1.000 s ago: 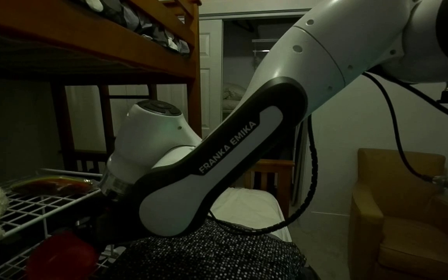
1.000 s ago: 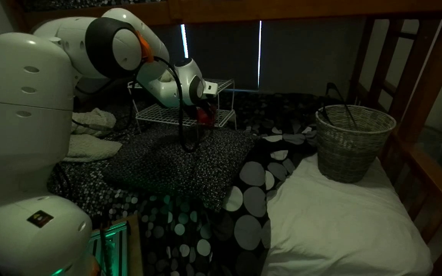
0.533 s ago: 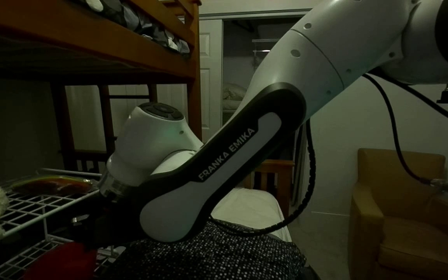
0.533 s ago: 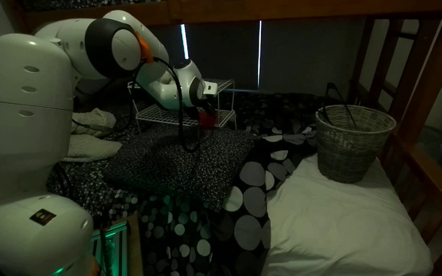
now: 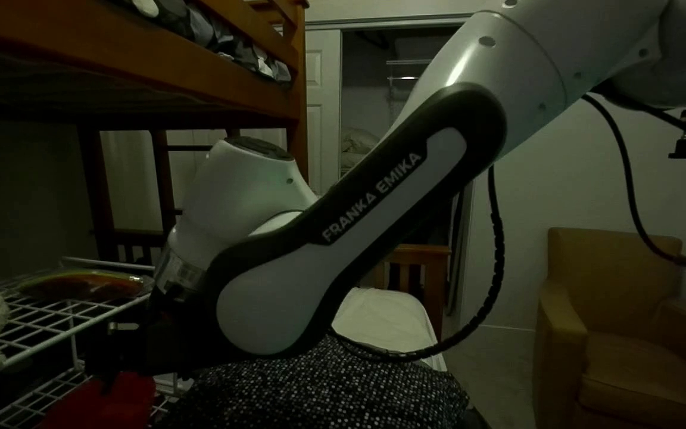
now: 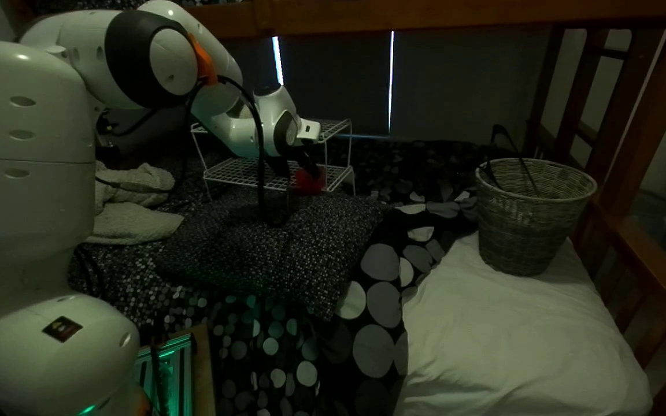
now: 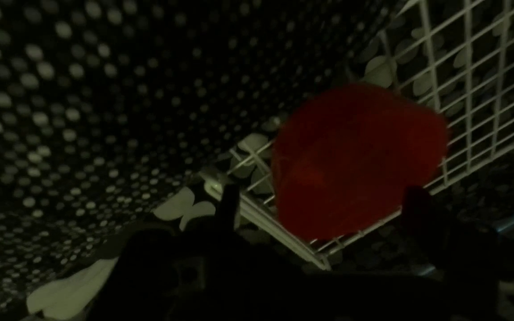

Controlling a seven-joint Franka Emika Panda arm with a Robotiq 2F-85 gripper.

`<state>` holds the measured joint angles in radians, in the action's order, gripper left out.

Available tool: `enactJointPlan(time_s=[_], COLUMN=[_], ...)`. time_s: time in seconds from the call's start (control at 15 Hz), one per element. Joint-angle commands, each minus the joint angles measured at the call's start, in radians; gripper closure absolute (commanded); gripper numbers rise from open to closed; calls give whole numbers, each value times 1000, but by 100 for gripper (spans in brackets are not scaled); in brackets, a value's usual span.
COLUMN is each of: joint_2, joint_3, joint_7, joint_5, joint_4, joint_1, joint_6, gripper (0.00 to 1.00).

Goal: Put the bowl on the bottom rack on the left

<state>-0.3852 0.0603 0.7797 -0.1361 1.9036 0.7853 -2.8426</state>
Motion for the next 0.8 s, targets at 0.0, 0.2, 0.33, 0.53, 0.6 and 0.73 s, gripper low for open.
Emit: enactJointPlan(time_s=[0.0,0.2,0.33,0.53,0.6,0.73], joint_2=[210,348,467,607,616,576], joint_3=[214,249,263,268,264,296], joint_7=[-190,-229,-146,-76,-97,-124], joint_5=[261,444,450,476,488,466], joint_4=[190,233,280,312,299,250], joint_1=[-144,-174,-219,-281,-300,-330], joint_6=[140,389,559,812,908,908], gripper=[0,0,0,0,0,0])
